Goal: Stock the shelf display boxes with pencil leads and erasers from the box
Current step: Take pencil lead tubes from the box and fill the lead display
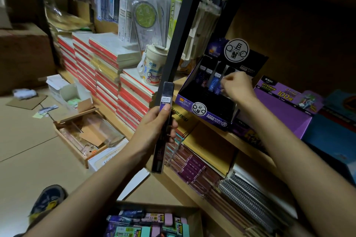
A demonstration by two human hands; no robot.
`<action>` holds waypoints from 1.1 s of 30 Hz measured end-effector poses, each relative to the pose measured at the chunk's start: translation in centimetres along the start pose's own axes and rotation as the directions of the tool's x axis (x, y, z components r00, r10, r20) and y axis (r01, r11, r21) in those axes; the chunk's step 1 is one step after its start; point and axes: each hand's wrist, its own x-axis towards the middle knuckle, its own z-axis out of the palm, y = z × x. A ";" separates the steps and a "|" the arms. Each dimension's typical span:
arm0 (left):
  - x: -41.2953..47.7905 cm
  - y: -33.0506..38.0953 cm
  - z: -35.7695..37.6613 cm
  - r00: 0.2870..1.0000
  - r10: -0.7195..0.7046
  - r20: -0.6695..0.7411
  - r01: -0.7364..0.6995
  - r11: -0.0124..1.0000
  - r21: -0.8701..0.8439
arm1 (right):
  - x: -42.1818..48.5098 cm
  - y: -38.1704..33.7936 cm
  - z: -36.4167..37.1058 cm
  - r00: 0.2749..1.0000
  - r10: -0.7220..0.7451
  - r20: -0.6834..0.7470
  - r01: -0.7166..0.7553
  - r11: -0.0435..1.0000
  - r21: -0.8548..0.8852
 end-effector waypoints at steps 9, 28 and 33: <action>-0.6 0.3 0.4 0.993 0.004 0.117 -0.019 0.991 0.134 | -10.7 -2.5 2.3 0.918 -0.174 0.357 -0.079 0.802 0.593; 0.4 -1.3 -0.7 1.000 0.006 0.014 -0.007 0.994 0.112 | 1.8 1.3 -5.4 0.975 -0.142 -0.173 0.162 0.981 0.109; 0.5 -1.4 -0.7 0.999 0.031 -0.026 -0.026 0.984 0.178 | 3.1 2.3 -3.3 0.953 -0.256 -0.160 0.238 0.963 -0.123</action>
